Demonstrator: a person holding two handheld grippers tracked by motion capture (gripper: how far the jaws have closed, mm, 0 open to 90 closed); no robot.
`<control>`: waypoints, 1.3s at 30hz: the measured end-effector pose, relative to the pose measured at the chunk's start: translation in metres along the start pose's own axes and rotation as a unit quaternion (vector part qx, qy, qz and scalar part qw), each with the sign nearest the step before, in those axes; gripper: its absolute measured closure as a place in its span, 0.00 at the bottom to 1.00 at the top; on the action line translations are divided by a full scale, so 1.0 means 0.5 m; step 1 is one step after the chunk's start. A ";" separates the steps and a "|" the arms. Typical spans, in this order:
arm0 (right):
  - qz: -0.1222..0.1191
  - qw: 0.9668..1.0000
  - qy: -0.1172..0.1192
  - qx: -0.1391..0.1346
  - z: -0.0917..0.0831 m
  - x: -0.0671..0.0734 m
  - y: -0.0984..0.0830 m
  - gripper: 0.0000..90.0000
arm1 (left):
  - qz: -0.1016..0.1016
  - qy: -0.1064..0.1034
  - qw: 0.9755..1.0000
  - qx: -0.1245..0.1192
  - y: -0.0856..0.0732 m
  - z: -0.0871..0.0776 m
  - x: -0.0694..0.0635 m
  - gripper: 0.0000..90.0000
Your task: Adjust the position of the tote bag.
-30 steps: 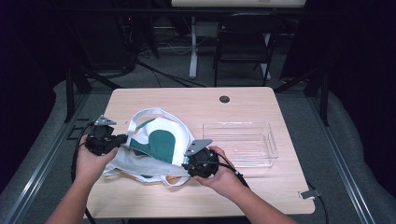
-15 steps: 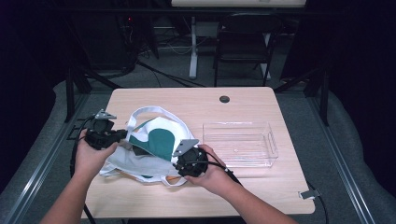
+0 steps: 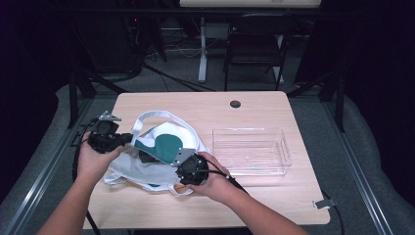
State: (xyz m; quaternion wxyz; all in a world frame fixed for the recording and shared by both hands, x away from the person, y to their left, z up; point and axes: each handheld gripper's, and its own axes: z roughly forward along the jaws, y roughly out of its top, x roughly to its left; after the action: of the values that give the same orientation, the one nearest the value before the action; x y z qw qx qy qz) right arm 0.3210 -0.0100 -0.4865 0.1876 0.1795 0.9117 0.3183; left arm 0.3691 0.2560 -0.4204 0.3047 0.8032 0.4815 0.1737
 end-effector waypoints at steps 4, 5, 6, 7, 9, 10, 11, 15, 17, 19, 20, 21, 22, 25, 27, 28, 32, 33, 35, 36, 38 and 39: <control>-0.012 1.000 -0.014 0.003 0.007 0.001 0.000 0.64 | 0.000 -0.001 1.000 0.002 0.000 -0.002 0.003 0.98; -0.013 1.000 -0.017 0.003 0.008 0.001 0.000 0.64 | -0.001 0.001 1.000 -0.002 -0.001 -0.001 0.003 0.98; -0.014 1.000 -0.019 0.005 0.009 0.000 -0.001 0.64 | 0.000 0.003 1.000 -0.001 -0.001 -0.001 0.003 0.98; -0.015 1.000 -0.020 0.007 0.009 -0.002 -0.001 0.64 | 0.001 0.002 1.000 0.000 -0.001 -0.001 0.003 0.98; -0.015 1.000 -0.019 0.009 0.010 -0.004 -0.002 0.65 | 0.000 0.000 1.000 0.001 -0.001 -0.001 0.004 0.98; -0.015 1.000 -0.021 0.010 0.011 -0.004 -0.002 0.65 | 0.000 0.002 1.000 0.001 -0.001 0.000 0.003 0.98; -0.017 1.000 -0.022 0.010 0.012 -0.004 -0.002 0.65 | 0.001 0.002 1.000 0.003 -0.002 -0.001 0.003 0.98; -0.020 0.999 -0.022 0.013 0.013 -0.005 -0.004 0.70 | 0.003 0.002 1.000 0.004 -0.003 -0.001 0.004 0.98; -0.018 1.000 -0.020 0.013 0.012 -0.007 -0.005 0.72 | 0.002 0.000 1.000 0.005 -0.004 -0.001 0.004 0.98; -0.016 1.000 -0.018 0.009 0.008 -0.009 -0.005 0.75 | 0.003 0.004 1.000 0.005 -0.005 0.001 0.003 0.98; -0.016 1.000 -0.017 0.008 0.007 -0.010 -0.005 0.76 | 0.002 0.001 1.000 0.008 -0.005 0.001 0.004 0.98; -0.013 1.000 -0.016 0.008 0.005 -0.011 -0.005 0.77 | 0.003 -0.001 1.000 0.009 -0.006 0.002 0.004 0.98; -0.012 1.000 -0.013 0.007 0.003 -0.012 -0.005 0.79 | 0.004 0.000 1.000 0.011 -0.006 0.003 0.004 0.98; -0.007 1.000 -0.009 0.003 -0.001 -0.016 -0.005 0.85 | 0.005 0.002 1.000 0.013 -0.007 0.004 0.004 0.98; -0.003 1.000 -0.005 0.000 -0.003 -0.018 -0.005 0.88 | 0.005 0.002 1.000 0.012 -0.009 0.006 0.004 0.98; -0.002 1.000 -0.003 0.000 -0.004 -0.019 -0.005 0.89 | 0.004 0.001 1.000 0.013 -0.009 0.006 0.004 0.98; 0.002 1.000 -0.001 -0.001 -0.009 -0.024 -0.004 0.91 | 0.004 0.003 1.000 0.016 -0.012 0.009 0.003 0.98; 0.003 1.000 0.000 -0.003 -0.010 -0.025 -0.004 0.92 | 0.004 0.005 1.000 0.016 -0.013 0.011 0.003 0.98; 0.007 1.000 0.002 -0.002 -0.011 -0.028 -0.004 0.92 | 0.004 0.002 1.000 0.021 -0.014 0.012 0.003 0.98; 0.011 1.000 0.003 -0.005 -0.011 -0.029 -0.005 0.92 | 0.005 0.004 1.000 0.022 -0.014 0.013 0.003 0.98; 0.015 1.000 0.006 -0.005 -0.011 -0.031 -0.004 0.92 | 0.007 0.001 1.000 0.025 -0.014 0.013 0.003 0.98; 0.015 1.000 0.006 -0.005 -0.012 -0.032 -0.004 0.92 | 0.008 0.001 1.000 0.025 -0.014 0.014 0.003 0.97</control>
State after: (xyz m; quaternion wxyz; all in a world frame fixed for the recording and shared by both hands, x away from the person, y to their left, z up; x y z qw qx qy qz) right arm 0.3316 -0.0218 -0.4801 0.1786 0.1905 0.9082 0.3270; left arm 0.3691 0.2577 -0.4304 0.2830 0.8141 0.4796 0.1649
